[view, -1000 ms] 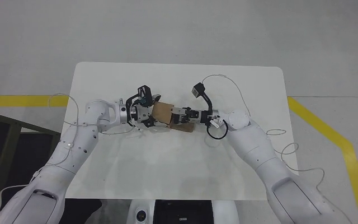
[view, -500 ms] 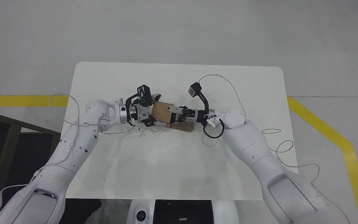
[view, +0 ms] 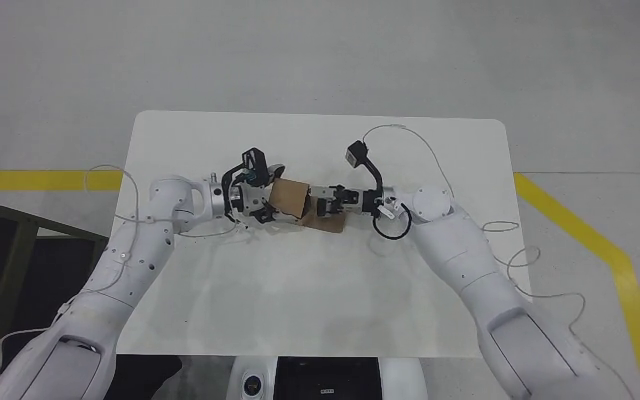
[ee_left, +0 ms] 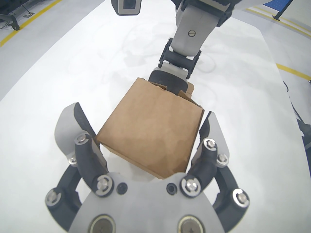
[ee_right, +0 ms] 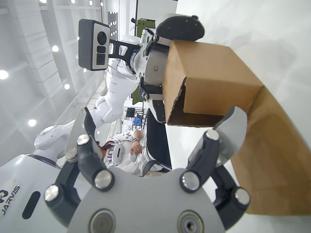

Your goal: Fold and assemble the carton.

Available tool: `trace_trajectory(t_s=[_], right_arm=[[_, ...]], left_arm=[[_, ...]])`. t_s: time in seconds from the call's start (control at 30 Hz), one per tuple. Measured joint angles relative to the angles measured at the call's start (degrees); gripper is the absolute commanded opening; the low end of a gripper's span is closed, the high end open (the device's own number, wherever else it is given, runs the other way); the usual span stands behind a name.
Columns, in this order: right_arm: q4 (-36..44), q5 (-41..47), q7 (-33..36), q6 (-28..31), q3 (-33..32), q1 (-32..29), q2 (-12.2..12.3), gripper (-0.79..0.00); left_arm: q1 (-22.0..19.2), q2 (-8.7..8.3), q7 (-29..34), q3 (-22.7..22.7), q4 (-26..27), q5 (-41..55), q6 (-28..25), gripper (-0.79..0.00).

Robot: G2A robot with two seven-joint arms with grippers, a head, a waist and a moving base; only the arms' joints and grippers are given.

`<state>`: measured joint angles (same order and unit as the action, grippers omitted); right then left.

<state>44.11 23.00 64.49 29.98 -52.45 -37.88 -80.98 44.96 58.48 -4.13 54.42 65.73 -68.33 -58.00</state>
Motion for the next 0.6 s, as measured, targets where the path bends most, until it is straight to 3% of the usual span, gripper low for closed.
trace_trajectory(t_s=[0.3, 0.47, 0.6], right_arm=[[16.30, -8.84, -3.22, -9.30, -10.43, -11.02, 5.80, 0.000], [24.59, -11.11, -3.37, -13.47, -13.80, -16.89, 7.49, 0.000], [26.54, -12.67, -3.45, -15.36, -14.43, -18.63, 8.07, 0.000]], left_arm=[[0.20, -0.01, 0.47, 0.51, 0.25, 0.10, 0.01, 0.000], [0.36, 0.05, 0.82, 0.64, 0.19, 0.32, 0.00, 0.000], [0.43, 0.12, 1.05, 0.57, 0.18, 0.60, 0.00, 0.000]])
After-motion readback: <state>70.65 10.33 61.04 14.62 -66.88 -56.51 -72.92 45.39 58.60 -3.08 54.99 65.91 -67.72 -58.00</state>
